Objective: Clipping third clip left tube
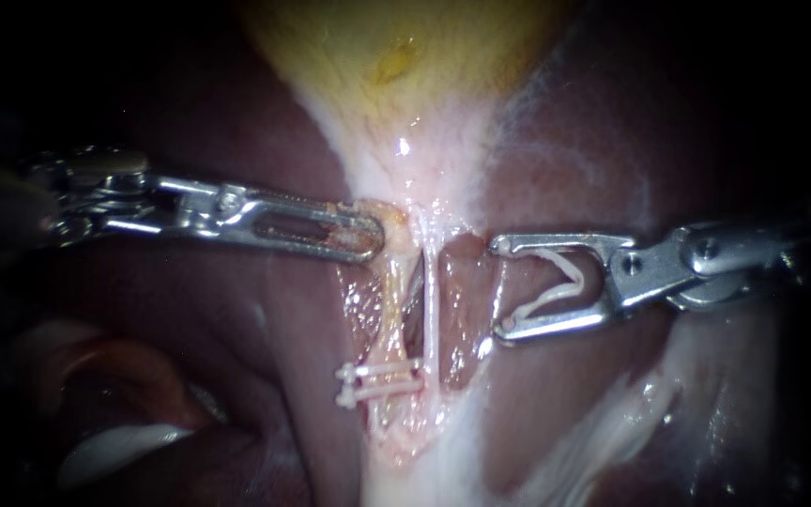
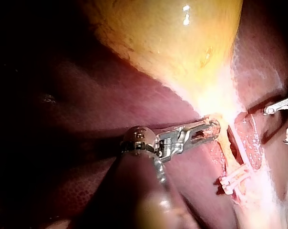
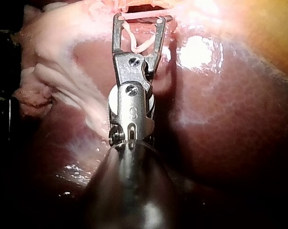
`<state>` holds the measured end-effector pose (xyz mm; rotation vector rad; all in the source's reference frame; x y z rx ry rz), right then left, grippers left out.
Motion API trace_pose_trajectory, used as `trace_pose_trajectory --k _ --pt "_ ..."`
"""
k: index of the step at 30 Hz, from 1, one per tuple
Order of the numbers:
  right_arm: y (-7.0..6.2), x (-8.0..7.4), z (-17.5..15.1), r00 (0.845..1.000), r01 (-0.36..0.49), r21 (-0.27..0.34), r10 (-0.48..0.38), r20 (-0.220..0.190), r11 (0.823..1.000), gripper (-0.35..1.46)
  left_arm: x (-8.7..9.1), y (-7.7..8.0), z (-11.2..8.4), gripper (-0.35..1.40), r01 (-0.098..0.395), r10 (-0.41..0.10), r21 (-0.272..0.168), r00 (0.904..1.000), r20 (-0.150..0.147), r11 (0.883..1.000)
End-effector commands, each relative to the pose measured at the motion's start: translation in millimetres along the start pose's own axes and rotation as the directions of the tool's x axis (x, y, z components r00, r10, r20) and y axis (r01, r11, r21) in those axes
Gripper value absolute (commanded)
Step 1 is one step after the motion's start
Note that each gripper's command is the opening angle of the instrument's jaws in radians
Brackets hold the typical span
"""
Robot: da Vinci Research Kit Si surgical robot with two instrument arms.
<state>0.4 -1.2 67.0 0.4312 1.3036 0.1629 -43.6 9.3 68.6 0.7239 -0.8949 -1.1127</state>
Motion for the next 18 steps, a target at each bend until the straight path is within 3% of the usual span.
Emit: trace_pose_trajectory --k 1,10,18 --pt "0.1 0.0 0.0 1.0 0.003 0.001 -0.003 0.001 1.0 0.5 0.0 0.0 0.0 -0.35 0.0 0.0 -0.001 1.0 0.0 1.0" --pt "0.0 0.0 0.0 1.0 0.003 0.001 -0.003 0.001 1.0 0.5 -0.4 -0.5 -1.1 -0.35 0.003 -0.003 0.004 1.0 -0.004 1.0" --pt "0.0 0.0 0.1 1.0 0.003 0.0 -0.003 0.001 1.0 0.5 -1.0 -3.6 -4.2 -0.35 0.016 -0.016 0.008 0.9998 -0.013 1.0"
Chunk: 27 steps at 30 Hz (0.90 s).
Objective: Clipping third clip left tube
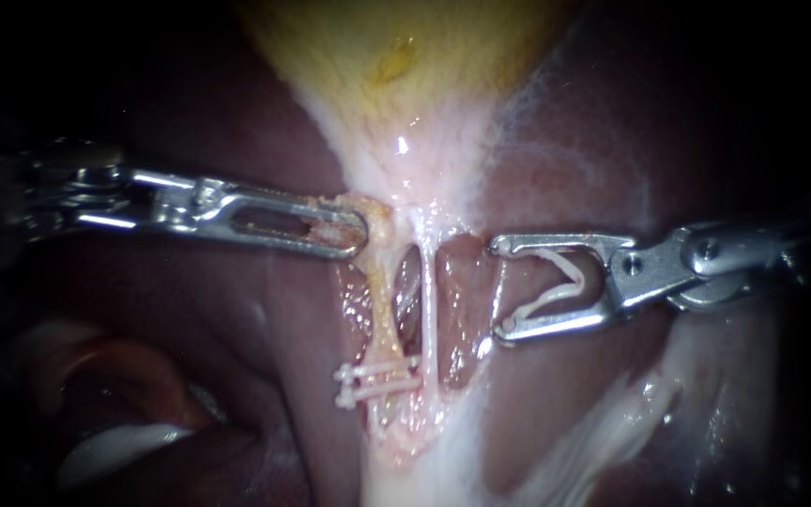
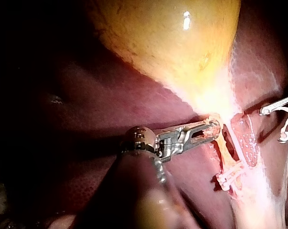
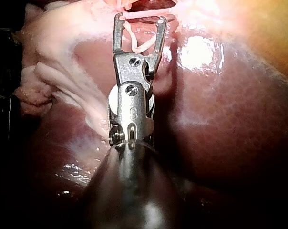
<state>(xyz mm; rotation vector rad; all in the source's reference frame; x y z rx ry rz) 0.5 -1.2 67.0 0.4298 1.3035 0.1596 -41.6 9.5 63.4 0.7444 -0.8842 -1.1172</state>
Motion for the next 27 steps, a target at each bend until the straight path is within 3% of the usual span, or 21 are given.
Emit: trace_pose_trajectory --k 1,5,15,27 --pt "0.0 0.0 0.0 1.0 0.0 0.0 0.0 0.0 1.0 0.5 0.0 -0.4 -0.2 -0.35 0.003 -0.003 0.001 1.0 0.004 1.0" --pt "0.0 0.0 0.0 1.0 0.0 0.0 0.0 0.0 1.0 0.5 0.1 -1.7 -1.0 -0.35 0.006 -0.006 0.005 1.0 0.008 1.0" --pt "-0.3 0.1 1.0 1.0 0.001 -0.009 -0.001 0.002 1.0 0.5 0.3 -1.6 -1.4 -0.35 0.005 -0.005 0.007 1.0 0.006 1.0" --pt "-0.9 -1.6 6.9 0.999 -0.036 0.014 0.036 0.003 0.999 0.5 0.3 -1.7 -1.3 -0.35 0.005 -0.005 0.006 1.0 0.007 1.0"
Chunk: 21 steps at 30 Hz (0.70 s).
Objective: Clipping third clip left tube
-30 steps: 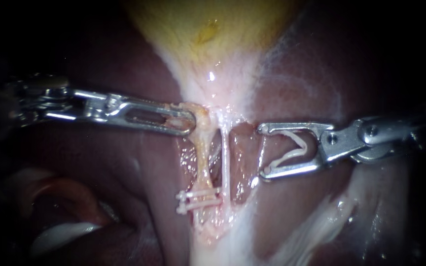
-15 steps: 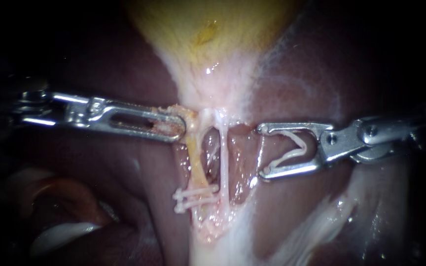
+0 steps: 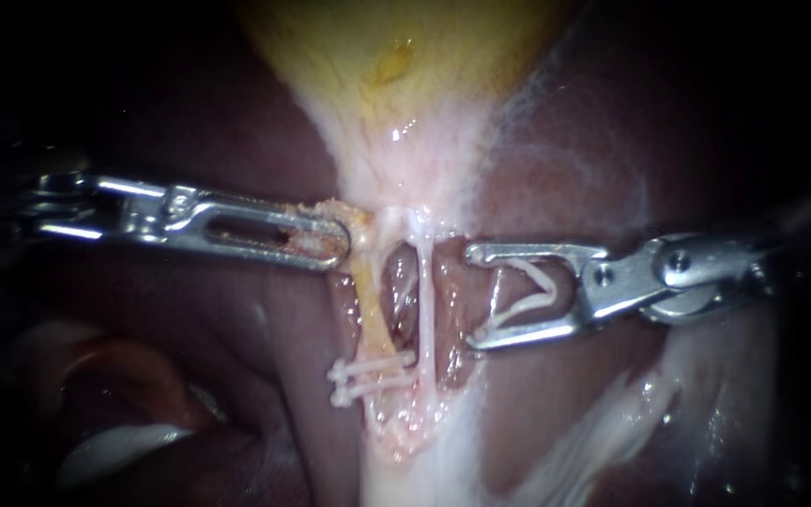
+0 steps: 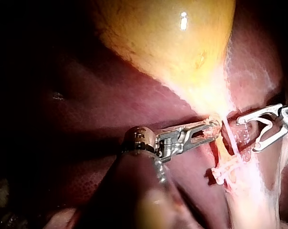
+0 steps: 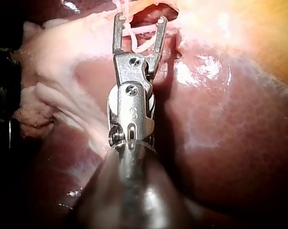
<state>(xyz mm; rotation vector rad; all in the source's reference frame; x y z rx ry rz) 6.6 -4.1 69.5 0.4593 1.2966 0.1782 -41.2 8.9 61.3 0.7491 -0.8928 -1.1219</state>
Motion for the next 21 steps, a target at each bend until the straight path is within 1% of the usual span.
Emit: trace_pose_trajectory --k 1,7,16,21 --pt "0.1 -0.2 0.7 1.0 -0.009 0.001 0.009 0.004 1.0 0.5 0.0 0.0 0.0 -0.35 0.001 -0.001 -0.001 1.0 0.0 1.0" --pt "0.5 -1.6 3.8 0.999 -0.035 0.01 0.035 0.013 0.999 0.5 0.2 -0.4 -0.1 -0.35 -0.005 0.005 -0.001 1.0 0.0 1.0" --pt "0.6 -3.7 6.9 0.998 -0.059 0.028 0.058 0.02 0.998 0.49 0.3 -1.0 0.0 -0.35 -0.011 0.011 -0.002 0.9999 0.001 1.0" --pt "0.6 -4.1 8.0 0.998 -0.061 0.038 0.061 0.019 0.997 0.49 0.3 -1.1 0.0 -0.35 -0.01 0.01 -0.002 0.9999 0.001 1.0"
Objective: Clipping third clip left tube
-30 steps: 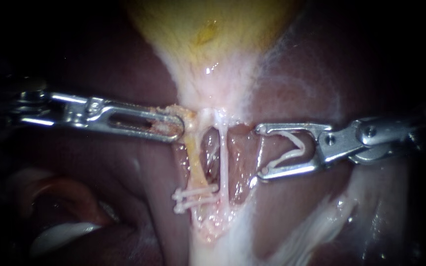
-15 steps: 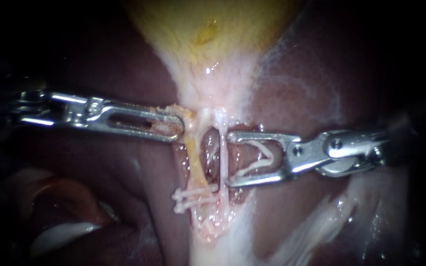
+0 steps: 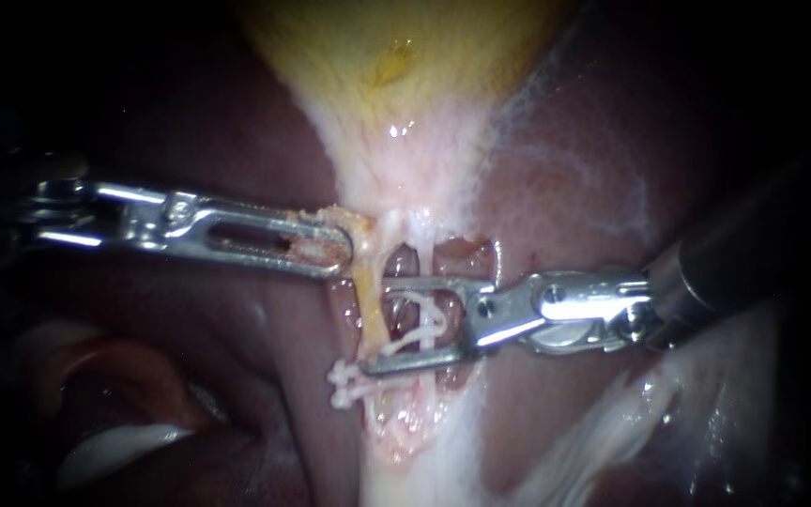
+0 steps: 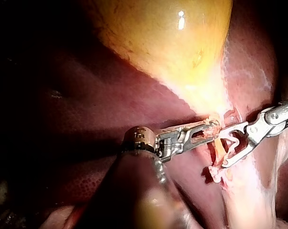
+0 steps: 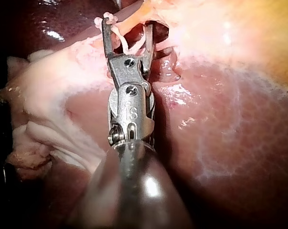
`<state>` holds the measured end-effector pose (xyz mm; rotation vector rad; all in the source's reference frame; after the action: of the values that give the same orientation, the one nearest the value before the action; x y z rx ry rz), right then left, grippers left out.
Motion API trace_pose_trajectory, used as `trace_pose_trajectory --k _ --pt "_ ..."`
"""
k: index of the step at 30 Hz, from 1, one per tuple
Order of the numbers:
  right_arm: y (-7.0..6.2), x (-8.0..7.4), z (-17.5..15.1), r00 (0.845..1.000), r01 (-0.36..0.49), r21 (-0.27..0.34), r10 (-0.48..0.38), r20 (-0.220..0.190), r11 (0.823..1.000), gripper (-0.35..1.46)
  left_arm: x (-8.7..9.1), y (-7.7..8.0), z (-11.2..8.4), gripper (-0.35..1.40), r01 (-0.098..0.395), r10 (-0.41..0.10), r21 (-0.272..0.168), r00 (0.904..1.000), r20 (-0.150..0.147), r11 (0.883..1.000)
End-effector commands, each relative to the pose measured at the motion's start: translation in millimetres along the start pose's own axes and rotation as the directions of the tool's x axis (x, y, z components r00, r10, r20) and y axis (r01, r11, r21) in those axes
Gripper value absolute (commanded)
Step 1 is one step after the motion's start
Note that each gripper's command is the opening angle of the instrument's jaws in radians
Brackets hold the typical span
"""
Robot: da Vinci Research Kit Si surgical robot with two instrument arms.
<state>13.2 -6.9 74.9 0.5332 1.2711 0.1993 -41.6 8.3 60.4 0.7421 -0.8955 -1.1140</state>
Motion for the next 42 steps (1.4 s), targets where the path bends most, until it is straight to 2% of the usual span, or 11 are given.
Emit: trace_pose_trajectory --k 1,8,18,28,37,40,42 --pt "0.0 0.0 0.2 1.0 -0.006 0.003 0.006 -0.001 1.0 0.49 0.0 0.0 0.0 -0.35 0.0 0.0 -0.001 1.0 0.0 1.0" --pt "0.6 0.5 1.5 1.0 -0.028 0.025 0.028 -0.001 0.999 0.48 0.0 -0.1 0.1 -0.35 0.0 0.0 -0.001 1.0 0.0 1.0" --pt "1.3 1.4 2.4 0.988 -0.129 0.086 0.135 -0.077 0.988 0.45 -0.1 0.2 0.2 -0.35 0.0 0.0 -0.001 1.0 0.0 1.0" --pt "2.7 3.1 1.8 0.971 -0.188 0.099 0.2 -0.131 0.977 0.44 -0.3 0.5 0.3 -0.35 -0.001 0.001 0.0 1.0 -0.001 1.0" --pt "3.2 3.9 1.4 0.956 -0.245 0.102 0.258 -0.139 0.964 0.41 -0.3 0.5 0.4 -0.35 -0.001 0.001 0.0 1.0 0.0 1.0" --pt "3.2 3.8 1.3 0.947 -0.279 0.107 0.292 -0.136 0.954 0.32 -0.3 0.5 0.4 -0.35 -0.001 0.001 0.0 1.0 0.0 1.0" --pt "2.9 3.7 0.9 0.935 -0.317 0.114 0.331 -0.131 0.942 0.07 -0.3 0.5 0.4 -0.35 -0.001 0.001 0.0 1.0 0.0 1.0"
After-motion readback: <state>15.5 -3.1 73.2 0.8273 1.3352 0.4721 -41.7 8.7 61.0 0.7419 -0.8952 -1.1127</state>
